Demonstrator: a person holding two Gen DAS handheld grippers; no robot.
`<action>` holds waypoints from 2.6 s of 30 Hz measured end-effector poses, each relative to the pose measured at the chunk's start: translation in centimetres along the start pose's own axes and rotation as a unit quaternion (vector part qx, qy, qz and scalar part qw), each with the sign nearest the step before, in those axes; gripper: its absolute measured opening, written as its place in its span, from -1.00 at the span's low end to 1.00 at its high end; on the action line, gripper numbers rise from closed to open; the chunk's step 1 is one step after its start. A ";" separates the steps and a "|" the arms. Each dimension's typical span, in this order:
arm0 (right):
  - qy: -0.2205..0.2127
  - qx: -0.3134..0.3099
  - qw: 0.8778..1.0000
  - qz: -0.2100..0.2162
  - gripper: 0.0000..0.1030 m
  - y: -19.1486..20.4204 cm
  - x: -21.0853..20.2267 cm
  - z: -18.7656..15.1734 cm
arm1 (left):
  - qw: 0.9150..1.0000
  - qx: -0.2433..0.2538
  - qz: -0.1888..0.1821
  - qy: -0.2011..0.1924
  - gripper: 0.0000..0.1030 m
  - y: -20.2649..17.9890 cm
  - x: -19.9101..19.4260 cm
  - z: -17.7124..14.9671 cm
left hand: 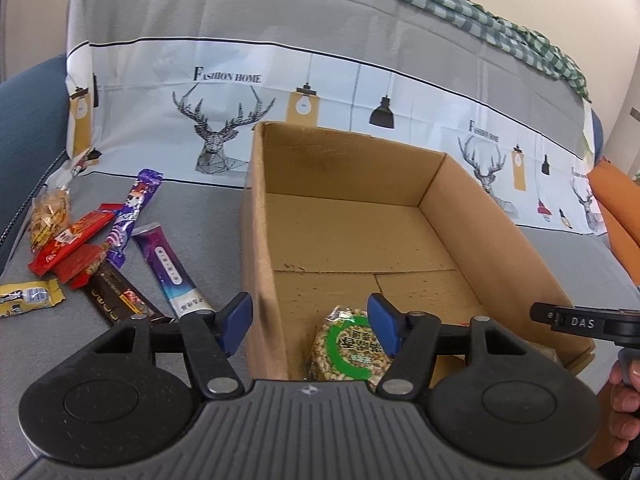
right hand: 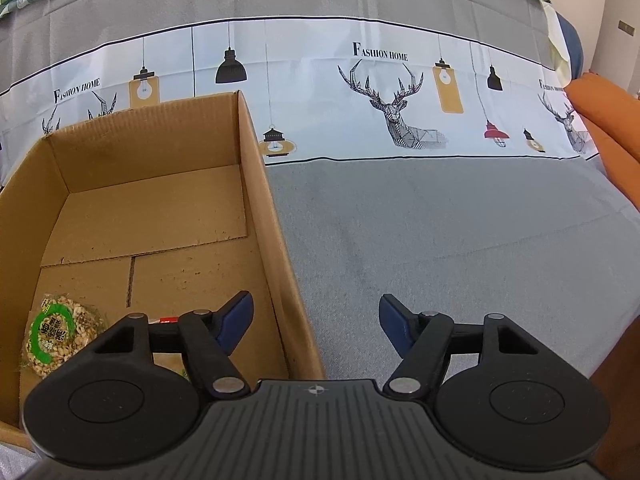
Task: Organize snacks
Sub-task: 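Release the peanut pack into the box with the left tool while the right tool drops the bread pack in, then move both tools back to the snack pile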
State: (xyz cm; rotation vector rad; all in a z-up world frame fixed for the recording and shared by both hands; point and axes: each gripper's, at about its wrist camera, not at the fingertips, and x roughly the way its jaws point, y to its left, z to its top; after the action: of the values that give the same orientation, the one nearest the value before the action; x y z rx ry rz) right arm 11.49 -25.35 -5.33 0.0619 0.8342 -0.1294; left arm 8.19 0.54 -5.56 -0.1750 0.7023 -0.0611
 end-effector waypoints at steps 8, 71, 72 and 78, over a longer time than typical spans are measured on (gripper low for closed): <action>0.006 -0.009 1.000 -0.001 0.37 0.1 0.1 0.0 | 1.000 0.009 0.001 -0.001 0.33 -0.4 0.0 -0.1; -0.205 -0.114 0.945 0.227 -0.33 16.9 -11.5 -1.4 | 0.986 0.146 0.074 0.022 -0.63 16.2 -3.8 0.6; -0.203 -0.121 0.942 0.239 -0.33 17.9 -11.8 -1.6 | 0.984 0.153 0.093 0.023 -0.63 16.9 -3.5 0.5; -0.169 -0.159 0.928 0.292 -0.33 25.6 -11.2 -2.6 | 0.984 0.126 0.124 0.025 -0.55 19.6 -2.6 1.1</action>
State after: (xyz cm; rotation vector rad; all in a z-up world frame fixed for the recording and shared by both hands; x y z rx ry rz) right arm 5.71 1.27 1.31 -0.0192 0.4555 0.5466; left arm 6.83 20.23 -6.62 0.1574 0.7555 0.0855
